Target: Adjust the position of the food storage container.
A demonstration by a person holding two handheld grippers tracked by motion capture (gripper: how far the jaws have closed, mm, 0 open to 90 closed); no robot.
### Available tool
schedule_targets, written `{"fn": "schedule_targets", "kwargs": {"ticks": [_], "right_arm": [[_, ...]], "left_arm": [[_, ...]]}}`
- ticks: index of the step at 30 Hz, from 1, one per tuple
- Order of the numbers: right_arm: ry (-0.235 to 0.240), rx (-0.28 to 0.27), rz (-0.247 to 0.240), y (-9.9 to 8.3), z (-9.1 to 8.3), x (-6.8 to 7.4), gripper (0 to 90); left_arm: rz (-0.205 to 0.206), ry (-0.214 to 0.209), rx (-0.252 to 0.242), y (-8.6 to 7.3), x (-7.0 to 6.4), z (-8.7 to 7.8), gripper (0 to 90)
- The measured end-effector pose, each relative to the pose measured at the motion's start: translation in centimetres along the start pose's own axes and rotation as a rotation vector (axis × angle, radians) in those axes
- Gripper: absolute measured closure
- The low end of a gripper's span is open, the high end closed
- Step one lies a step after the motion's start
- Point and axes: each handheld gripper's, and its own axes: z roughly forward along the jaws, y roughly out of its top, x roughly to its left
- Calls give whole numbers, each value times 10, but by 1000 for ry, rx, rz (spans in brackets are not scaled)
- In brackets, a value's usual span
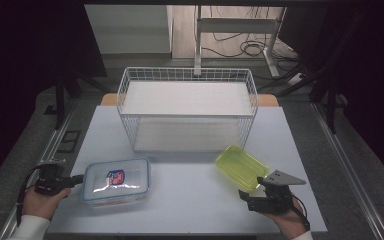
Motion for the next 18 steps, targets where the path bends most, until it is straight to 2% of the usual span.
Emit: {"fn": "schedule_targets", "kwargs": {"ticks": [5, 10, 13, 18], "right_arm": [[3, 0, 4, 0, 1, 0, 182], [2, -1, -2, 1, 1, 1, 182], [6, -4, 1, 2, 0, 1, 182], [4, -7, 4, 1, -1, 0, 182]], "left_arm": [[0, -15, -5, 3, -4, 4, 900], [34, -32, 7, 8, -17, 11, 900], [66, -50, 20, 13, -30, 18, 900], [84, -76, 29, 17, -42, 25, 900]]}}
